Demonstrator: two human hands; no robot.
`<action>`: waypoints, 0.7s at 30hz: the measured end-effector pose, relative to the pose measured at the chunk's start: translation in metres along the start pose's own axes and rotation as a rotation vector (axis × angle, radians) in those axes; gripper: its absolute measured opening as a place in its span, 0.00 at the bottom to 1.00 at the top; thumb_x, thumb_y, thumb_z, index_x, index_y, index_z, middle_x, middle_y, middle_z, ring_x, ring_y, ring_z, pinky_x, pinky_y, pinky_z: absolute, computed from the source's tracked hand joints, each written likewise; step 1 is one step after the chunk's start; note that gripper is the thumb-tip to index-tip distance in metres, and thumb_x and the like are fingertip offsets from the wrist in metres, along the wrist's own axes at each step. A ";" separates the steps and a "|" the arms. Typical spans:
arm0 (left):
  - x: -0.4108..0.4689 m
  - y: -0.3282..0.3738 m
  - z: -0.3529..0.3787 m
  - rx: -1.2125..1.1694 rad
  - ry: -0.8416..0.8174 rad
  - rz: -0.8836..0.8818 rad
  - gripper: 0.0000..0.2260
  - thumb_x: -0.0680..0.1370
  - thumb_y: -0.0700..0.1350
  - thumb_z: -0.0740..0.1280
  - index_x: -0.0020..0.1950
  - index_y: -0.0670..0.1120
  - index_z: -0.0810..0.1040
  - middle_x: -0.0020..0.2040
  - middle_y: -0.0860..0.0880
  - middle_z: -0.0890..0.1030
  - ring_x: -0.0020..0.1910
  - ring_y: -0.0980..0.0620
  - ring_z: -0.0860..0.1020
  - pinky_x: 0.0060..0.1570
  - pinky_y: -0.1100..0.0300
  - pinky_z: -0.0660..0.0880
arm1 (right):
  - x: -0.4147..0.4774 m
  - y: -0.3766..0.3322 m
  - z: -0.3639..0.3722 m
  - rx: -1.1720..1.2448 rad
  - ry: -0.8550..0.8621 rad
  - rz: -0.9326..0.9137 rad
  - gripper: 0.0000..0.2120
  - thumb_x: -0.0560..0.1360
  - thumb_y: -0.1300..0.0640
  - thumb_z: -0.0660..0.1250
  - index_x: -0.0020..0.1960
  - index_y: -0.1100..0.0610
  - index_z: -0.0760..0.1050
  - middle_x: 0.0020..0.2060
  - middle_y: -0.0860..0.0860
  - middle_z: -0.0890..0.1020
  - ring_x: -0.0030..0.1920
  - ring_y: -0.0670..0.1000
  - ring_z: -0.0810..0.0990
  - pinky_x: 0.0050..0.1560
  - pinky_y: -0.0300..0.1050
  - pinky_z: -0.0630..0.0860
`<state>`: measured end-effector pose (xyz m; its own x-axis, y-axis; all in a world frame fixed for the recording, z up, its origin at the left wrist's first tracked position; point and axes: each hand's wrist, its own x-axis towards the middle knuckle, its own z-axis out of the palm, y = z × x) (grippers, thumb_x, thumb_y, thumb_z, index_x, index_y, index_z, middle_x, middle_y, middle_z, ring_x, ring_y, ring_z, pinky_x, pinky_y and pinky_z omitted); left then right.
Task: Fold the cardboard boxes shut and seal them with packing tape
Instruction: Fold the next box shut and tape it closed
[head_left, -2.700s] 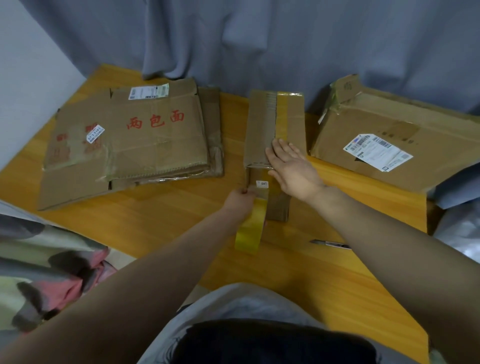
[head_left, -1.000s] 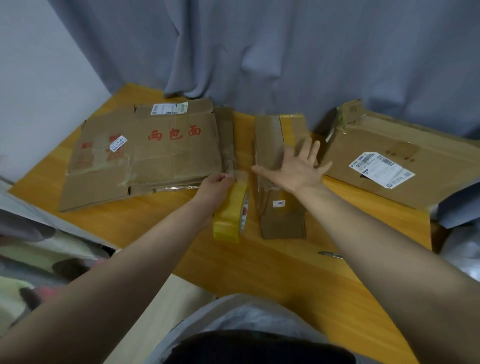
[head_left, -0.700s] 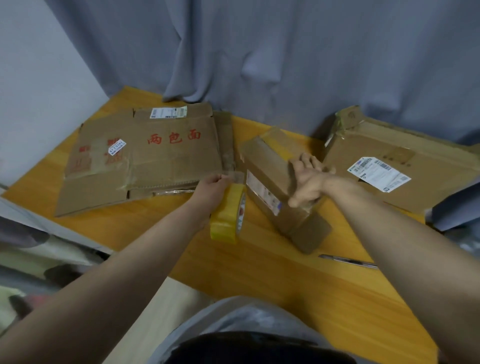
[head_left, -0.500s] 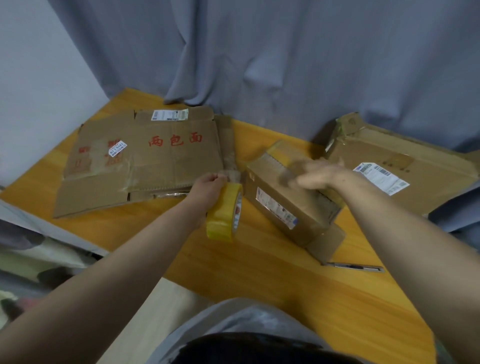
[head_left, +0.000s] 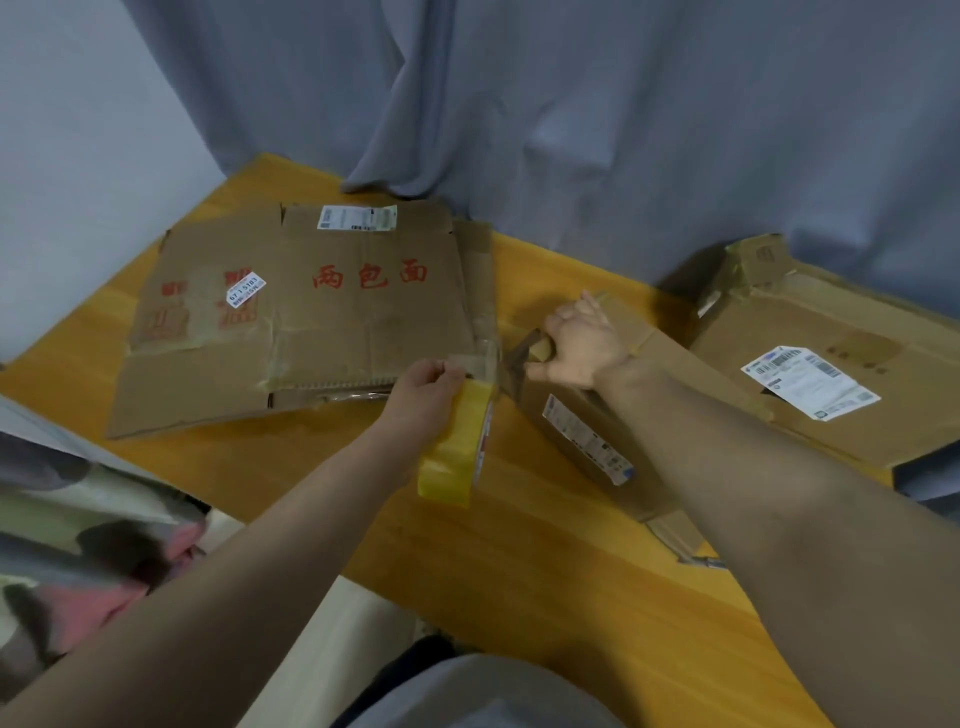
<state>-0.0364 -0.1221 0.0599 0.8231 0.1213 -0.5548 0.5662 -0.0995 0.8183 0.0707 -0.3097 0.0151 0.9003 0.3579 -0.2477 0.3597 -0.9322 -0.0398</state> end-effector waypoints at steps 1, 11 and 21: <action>0.002 0.000 -0.001 0.002 0.008 -0.005 0.07 0.81 0.49 0.60 0.47 0.48 0.74 0.46 0.39 0.78 0.44 0.41 0.79 0.47 0.48 0.77 | 0.002 0.000 0.002 0.003 0.015 -0.001 0.31 0.71 0.37 0.64 0.63 0.59 0.73 0.63 0.57 0.73 0.69 0.57 0.63 0.75 0.48 0.42; 0.005 0.007 -0.012 -0.044 -0.007 -0.022 0.09 0.81 0.48 0.61 0.55 0.44 0.74 0.40 0.46 0.77 0.27 0.53 0.79 0.26 0.65 0.75 | -0.007 0.009 0.007 0.114 0.088 -0.103 0.26 0.67 0.37 0.63 0.49 0.60 0.77 0.43 0.50 0.70 0.58 0.57 0.68 0.72 0.47 0.46; -0.006 0.042 0.003 -0.069 -0.039 0.069 0.07 0.79 0.42 0.64 0.55 0.42 0.74 0.38 0.45 0.77 0.24 0.53 0.78 0.22 0.64 0.73 | -0.093 0.000 0.013 0.020 -0.151 -0.585 0.16 0.65 0.43 0.72 0.43 0.55 0.80 0.43 0.50 0.80 0.57 0.52 0.73 0.72 0.46 0.30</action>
<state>-0.0175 -0.1297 0.0973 0.8621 0.0781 -0.5007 0.5044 -0.0376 0.8626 -0.0165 -0.3440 0.0254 0.5095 0.8012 -0.3137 0.7783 -0.5846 -0.2290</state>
